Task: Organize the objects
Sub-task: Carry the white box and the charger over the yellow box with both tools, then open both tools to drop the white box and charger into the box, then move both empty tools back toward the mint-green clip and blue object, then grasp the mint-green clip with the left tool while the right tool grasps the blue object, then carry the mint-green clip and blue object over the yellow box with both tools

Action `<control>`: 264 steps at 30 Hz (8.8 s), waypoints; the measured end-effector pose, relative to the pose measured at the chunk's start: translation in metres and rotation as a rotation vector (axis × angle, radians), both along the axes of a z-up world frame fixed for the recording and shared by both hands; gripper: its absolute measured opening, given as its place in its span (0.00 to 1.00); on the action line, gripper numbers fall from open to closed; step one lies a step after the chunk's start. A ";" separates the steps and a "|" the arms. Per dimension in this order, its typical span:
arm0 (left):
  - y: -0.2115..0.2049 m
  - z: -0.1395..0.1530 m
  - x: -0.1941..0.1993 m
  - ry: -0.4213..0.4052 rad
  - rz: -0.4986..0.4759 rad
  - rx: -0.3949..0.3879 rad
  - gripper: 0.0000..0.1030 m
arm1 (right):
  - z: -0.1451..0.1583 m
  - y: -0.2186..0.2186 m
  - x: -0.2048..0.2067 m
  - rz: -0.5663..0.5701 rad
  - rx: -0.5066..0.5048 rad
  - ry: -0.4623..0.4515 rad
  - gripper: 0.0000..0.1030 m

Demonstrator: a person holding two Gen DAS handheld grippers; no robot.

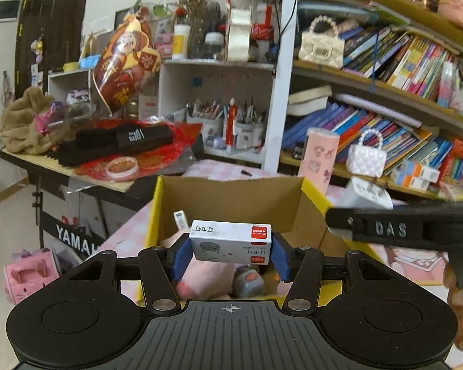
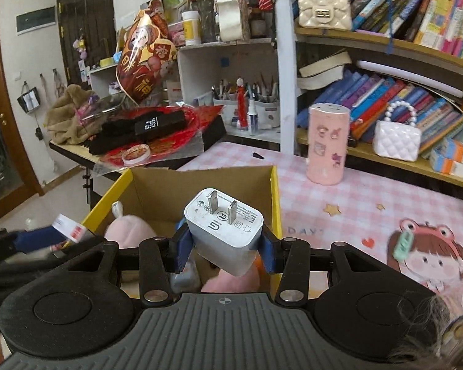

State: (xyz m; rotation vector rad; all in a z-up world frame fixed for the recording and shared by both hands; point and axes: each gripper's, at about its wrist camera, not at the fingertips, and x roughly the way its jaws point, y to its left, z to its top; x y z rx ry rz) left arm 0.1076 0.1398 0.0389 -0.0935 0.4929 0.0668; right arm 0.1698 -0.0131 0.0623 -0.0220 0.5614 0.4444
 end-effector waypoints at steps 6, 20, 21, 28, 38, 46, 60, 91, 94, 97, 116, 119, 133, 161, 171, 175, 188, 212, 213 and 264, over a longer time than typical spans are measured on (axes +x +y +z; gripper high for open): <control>-0.016 -0.026 0.029 0.102 -0.006 0.032 0.51 | -0.010 0.019 0.047 0.090 -0.042 0.044 0.41; -0.025 -0.040 0.046 0.166 0.014 -0.001 0.53 | -0.054 0.067 0.095 0.307 -0.228 0.240 0.41; -0.024 -0.040 0.046 0.168 0.014 -0.004 0.53 | -0.056 0.068 0.096 0.311 -0.237 0.251 0.41; -0.026 -0.036 0.043 0.149 -0.002 0.007 0.67 | -0.048 0.062 0.092 0.301 -0.186 0.222 0.51; -0.018 -0.007 0.010 0.026 0.003 -0.008 0.81 | -0.002 0.023 0.060 0.148 -0.062 0.068 0.53; 0.002 0.004 -0.026 -0.022 0.063 -0.030 0.82 | 0.010 -0.005 0.000 0.039 -0.018 -0.048 0.53; 0.006 -0.016 -0.099 0.068 0.054 -0.021 0.82 | -0.033 -0.011 -0.100 -0.057 -0.103 -0.007 0.54; -0.065 -0.049 -0.141 0.165 -0.236 -0.014 0.84 | -0.069 -0.069 -0.214 -0.321 -0.186 0.072 0.62; -0.077 -0.051 -0.139 0.171 -0.278 -0.008 0.84 | -0.069 -0.081 -0.217 -0.362 -0.181 0.081 0.62; -0.088 -0.051 -0.136 0.174 -0.311 0.002 0.84 | -0.069 -0.093 -0.219 -0.403 -0.174 0.092 0.62; -0.176 -0.054 -0.102 0.200 -0.428 0.038 0.84 | -0.075 -0.180 -0.200 -0.534 -0.154 0.154 0.62; -0.188 -0.056 -0.095 0.210 -0.430 0.034 0.85 | -0.076 -0.193 -0.195 -0.539 -0.156 0.164 0.62; -0.240 -0.064 -0.054 0.246 -0.431 0.027 0.84 | -0.082 -0.246 -0.154 -0.542 -0.161 0.214 0.62; -0.300 -0.066 0.133 0.194 -0.228 0.046 0.84 | -0.081 -0.370 0.029 -0.620 -0.172 0.106 0.63; -0.328 -0.082 0.182 0.223 -0.233 0.078 0.83 | -0.096 -0.423 0.080 -0.703 -0.205 0.109 0.63; -0.338 -0.090 0.196 0.222 -0.221 0.096 0.78 | -0.100 -0.445 0.094 -0.771 -0.195 0.109 0.63; -0.358 -0.111 0.223 0.210 -0.216 0.153 0.63 | -0.124 -0.509 0.136 -0.991 -0.217 0.154 0.63; -0.308 -0.095 0.195 0.239 -0.146 -0.013 0.22 | -0.110 -0.470 0.113 -0.838 -0.177 0.093 0.23; -0.305 -0.093 0.189 0.238 -0.144 -0.020 0.22 | -0.109 -0.463 0.110 -0.821 -0.178 0.092 0.23; -0.064 -0.067 -0.144 0.232 -0.060 -0.005 0.22 | -0.103 -0.089 -0.165 -0.088 -0.141 0.259 0.23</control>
